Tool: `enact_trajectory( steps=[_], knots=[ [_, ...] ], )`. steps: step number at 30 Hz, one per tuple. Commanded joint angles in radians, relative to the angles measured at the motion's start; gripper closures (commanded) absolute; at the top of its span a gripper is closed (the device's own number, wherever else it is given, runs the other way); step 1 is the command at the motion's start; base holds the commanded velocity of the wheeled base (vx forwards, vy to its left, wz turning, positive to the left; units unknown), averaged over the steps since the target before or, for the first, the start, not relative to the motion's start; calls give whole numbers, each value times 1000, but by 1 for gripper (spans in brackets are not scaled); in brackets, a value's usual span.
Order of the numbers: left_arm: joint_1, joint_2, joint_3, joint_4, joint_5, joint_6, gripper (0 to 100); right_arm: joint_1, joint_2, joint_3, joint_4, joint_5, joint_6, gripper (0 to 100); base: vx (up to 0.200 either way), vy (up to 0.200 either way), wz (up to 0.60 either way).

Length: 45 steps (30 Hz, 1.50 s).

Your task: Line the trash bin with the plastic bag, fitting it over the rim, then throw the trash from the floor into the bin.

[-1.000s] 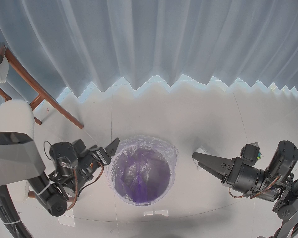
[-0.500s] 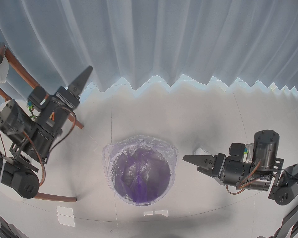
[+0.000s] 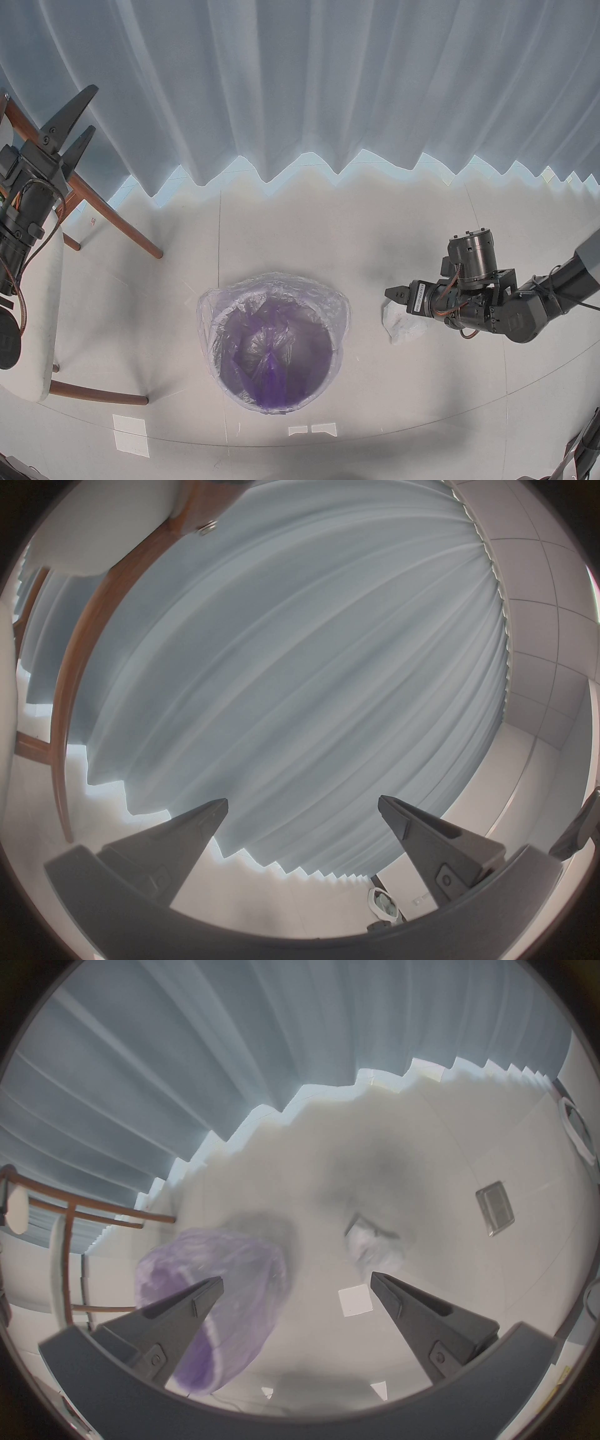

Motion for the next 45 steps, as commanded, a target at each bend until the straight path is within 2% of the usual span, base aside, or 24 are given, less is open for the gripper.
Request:
enact_trajectory(
  steps=[1, 4, 15, 19, 27, 37, 45],
  knots=[
    [98, -41, -1, 4, -65, -19, 0, -42, 142, -95, -4, -22, -23, 0, 0, -200, 0],
    [138, -46, 13, -4, -116, -20, 0, -54, 171, -119, -4, -22, -23, 0, 0, -200, 0],
    [181, -46, 11, 2, -142, -20, 0, -53, 330, -182, -23, 5, -23, 0, 0, -18, 0],
    [222, -23, 8, -5, -169, -19, 0, -31, 447, -236, -95, 4, -40, 0, 0, 0, 0],
    [231, -20, 11, -4, -183, -19, 0, 5, 585, -358, -100, 2, -74, 0, 0, 0, 0],
    [231, -20, 16, -4, -183, -19, 0, -4, 682, -475, -90, 1, -74, 0, 0, 0, 0],
    [230, -20, 19, -4, -185, -19, 0, -35, 719, -616, 26, 1, -60, 0, 0, 0, 0]
  ],
)
